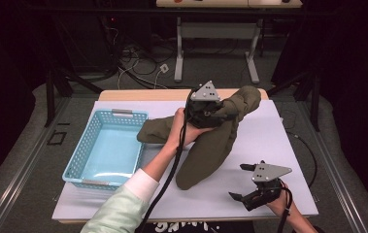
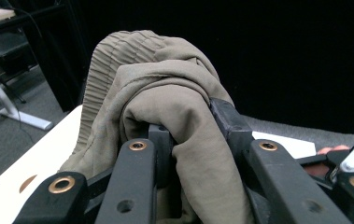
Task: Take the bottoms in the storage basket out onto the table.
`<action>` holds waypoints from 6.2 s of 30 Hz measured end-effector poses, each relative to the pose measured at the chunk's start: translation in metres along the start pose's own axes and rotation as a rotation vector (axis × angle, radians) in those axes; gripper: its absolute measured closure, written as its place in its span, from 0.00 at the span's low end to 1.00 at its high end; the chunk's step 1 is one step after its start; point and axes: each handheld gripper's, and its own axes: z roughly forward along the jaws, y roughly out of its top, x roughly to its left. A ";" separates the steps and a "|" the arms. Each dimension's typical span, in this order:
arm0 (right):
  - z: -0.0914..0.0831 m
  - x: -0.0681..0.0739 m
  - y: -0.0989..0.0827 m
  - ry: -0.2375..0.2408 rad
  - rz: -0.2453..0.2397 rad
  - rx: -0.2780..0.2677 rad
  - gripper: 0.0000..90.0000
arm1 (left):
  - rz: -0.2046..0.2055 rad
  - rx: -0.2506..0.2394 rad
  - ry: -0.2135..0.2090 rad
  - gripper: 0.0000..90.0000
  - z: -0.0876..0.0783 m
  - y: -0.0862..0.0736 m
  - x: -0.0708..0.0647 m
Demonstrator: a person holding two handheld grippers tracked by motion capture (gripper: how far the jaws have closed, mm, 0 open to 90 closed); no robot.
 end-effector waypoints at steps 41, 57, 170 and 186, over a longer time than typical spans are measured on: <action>0.002 0.000 0.000 0.002 0.006 0.015 0.03 | -0.133 0.184 0.167 0.78 -0.013 -0.073 0.027; 0.004 0.000 0.000 0.008 0.005 0.022 0.03 | -0.137 0.317 0.206 0.76 -0.012 -0.103 0.021; 0.005 0.003 0.000 0.014 -0.004 0.043 0.03 | -0.186 0.321 0.405 0.00 -0.156 -0.185 -0.058; 0.005 0.004 0.000 0.012 -0.008 0.041 0.03 | -0.196 0.288 0.419 0.00 -0.172 -0.196 -0.072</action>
